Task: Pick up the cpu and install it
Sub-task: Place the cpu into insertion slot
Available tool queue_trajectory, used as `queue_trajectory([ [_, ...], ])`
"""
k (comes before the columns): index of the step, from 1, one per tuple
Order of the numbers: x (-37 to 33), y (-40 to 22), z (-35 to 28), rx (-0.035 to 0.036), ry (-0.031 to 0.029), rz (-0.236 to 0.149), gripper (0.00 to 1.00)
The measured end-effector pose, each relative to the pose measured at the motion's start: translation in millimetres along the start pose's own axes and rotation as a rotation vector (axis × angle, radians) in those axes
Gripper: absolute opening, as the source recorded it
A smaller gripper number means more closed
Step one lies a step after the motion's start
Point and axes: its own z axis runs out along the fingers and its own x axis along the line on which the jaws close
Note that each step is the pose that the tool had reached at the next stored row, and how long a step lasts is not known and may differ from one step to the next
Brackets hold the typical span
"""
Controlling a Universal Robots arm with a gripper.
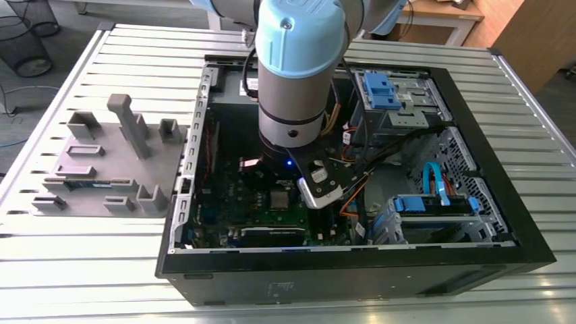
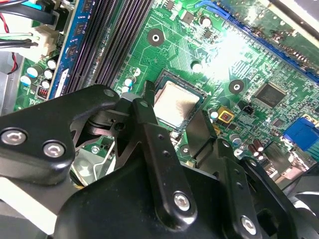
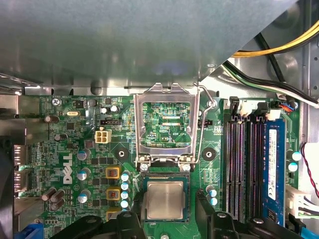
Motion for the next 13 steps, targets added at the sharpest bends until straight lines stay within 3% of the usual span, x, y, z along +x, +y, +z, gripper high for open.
queue_trajectory([
  [2, 0.0, 0.0, 0.0, 0.0001, 0.0000, 0.000, 0.51],
  [7, 0.0, 0.0, -0.1, 0.0005, 0.0000, 0.000, 0.32],
  [13, -0.1, 0.0, -5.6, 0.0005, 0.0000, 0.000, 0.32],
])
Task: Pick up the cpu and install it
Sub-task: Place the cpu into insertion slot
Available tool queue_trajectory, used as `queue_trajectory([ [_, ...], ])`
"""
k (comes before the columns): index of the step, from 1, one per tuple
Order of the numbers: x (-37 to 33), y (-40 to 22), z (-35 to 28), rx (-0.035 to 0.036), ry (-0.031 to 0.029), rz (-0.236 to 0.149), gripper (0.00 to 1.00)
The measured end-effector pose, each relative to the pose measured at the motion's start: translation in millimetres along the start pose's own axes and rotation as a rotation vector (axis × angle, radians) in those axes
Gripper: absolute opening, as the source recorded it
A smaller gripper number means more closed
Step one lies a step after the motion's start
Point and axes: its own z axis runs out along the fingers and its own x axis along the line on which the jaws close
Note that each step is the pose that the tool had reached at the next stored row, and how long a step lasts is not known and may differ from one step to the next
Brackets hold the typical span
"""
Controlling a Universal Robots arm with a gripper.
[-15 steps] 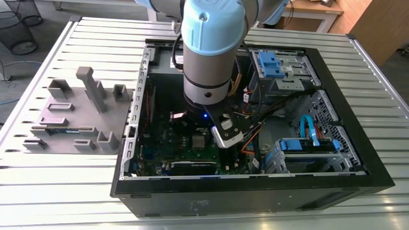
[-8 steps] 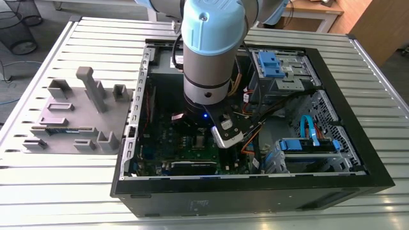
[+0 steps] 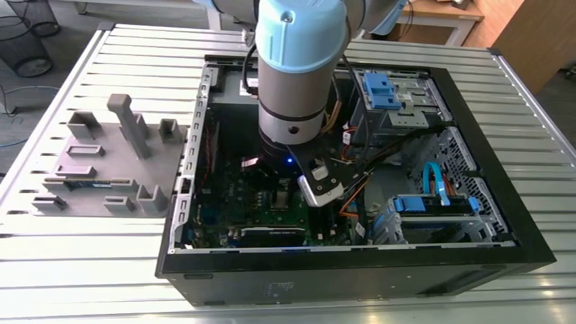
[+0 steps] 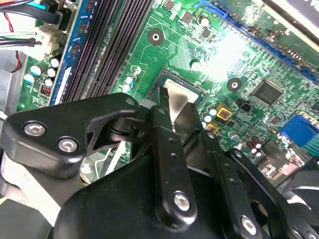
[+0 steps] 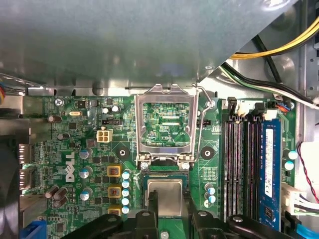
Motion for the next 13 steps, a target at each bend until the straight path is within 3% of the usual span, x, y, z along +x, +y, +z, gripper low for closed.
queue_trajectory([
  [8, 0.0, 0.0, -1.4, 0.0000, 0.0000, 0.000, 0.31],
  [10, 0.0, 0.0, -1.7, -0.0001, 0.0000, 0.000, 0.18],
  [13, 0.0, 0.0, -2.0, 0.0000, 0.0000, 0.000, 0.11],
])
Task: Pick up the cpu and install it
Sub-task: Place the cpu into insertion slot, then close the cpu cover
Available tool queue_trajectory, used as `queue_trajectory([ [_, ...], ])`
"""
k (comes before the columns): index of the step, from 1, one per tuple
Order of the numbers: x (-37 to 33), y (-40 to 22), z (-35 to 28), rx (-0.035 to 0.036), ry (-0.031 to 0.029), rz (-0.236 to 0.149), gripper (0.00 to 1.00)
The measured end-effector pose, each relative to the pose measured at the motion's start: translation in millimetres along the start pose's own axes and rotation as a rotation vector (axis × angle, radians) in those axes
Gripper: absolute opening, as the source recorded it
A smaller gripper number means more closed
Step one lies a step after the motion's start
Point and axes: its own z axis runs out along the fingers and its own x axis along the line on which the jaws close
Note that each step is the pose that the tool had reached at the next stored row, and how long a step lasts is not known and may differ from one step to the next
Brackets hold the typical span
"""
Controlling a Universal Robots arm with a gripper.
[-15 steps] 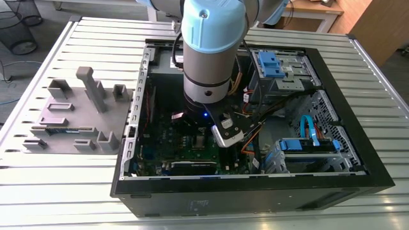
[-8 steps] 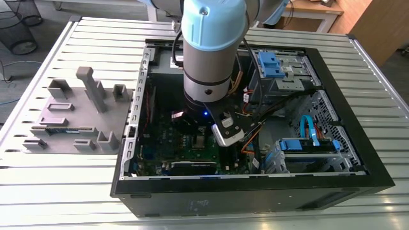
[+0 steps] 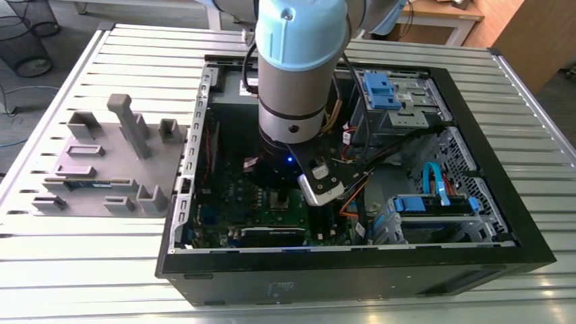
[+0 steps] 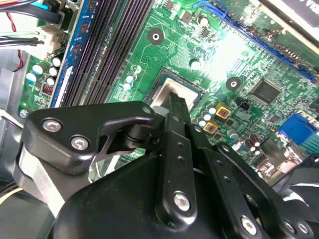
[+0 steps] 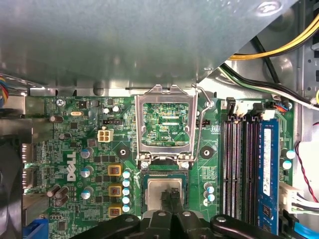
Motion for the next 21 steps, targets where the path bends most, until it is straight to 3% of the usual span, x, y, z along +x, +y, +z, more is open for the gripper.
queue_trajectory([
  [6, 0.0, -0.1, -2.8, 0.0003, 0.0001, 0.000, 0.11],
  [15, -0.4, 0.0, -20.6, 0.0000, -0.0001, 0.000, 0.11],
  [21, -1.4, 0.0, -21.9, 0.0001, 0.0000, 0.000, 0.11],
])
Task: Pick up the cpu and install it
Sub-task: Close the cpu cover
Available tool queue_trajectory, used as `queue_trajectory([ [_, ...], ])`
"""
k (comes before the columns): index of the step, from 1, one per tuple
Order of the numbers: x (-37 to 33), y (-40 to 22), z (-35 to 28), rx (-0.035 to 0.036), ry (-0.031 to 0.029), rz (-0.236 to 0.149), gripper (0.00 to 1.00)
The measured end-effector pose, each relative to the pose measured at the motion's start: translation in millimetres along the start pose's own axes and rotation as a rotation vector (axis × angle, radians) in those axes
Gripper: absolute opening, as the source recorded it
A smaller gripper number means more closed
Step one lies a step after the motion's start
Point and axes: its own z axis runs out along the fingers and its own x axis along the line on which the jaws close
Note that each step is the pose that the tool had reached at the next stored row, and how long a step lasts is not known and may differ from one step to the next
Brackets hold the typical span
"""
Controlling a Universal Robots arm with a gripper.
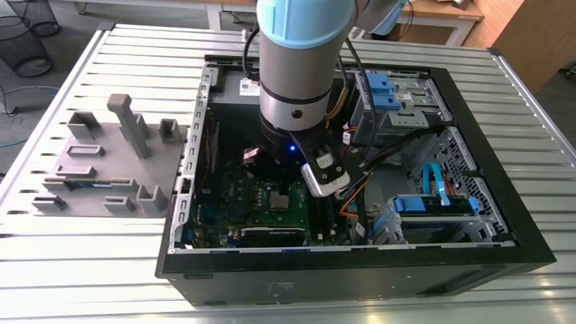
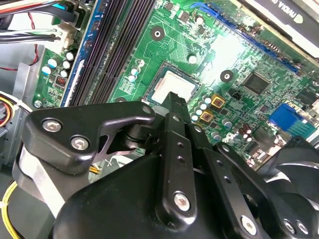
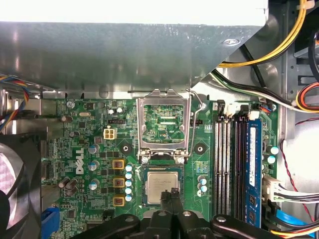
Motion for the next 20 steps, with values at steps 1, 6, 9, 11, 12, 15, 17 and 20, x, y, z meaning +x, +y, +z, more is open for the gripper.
queue_trajectory([
  [1, 0.0, 0.0, 0.0, 0.0000, 0.0000, 0.000, 0.11],
  [6, -0.1, 0.0, -2.8, 0.0000, 0.0000, 0.000, 0.11],
  [9, -0.1, 0.1, -3.0, -0.0002, -0.0001, 0.000, 0.11],
  [11, -1.1, 0.2, -3.2, -0.0002, 0.0000, -0.002, 0.11],
  [12, -1.7, 0.5, -3.2, -0.0001, 0.0001, -0.003, 0.11],
  [15, -2.8, 0.7, -2.7, -0.0004, 0.0000, -0.018, 0.11],
  [17, -3.2, 0.8, -2.5, -0.0007, 0.0000, -0.038, 0.11],
  [20, -3.3, 0.8, -2.2, -0.0015, -0.0001, -0.081, 0.11],
])
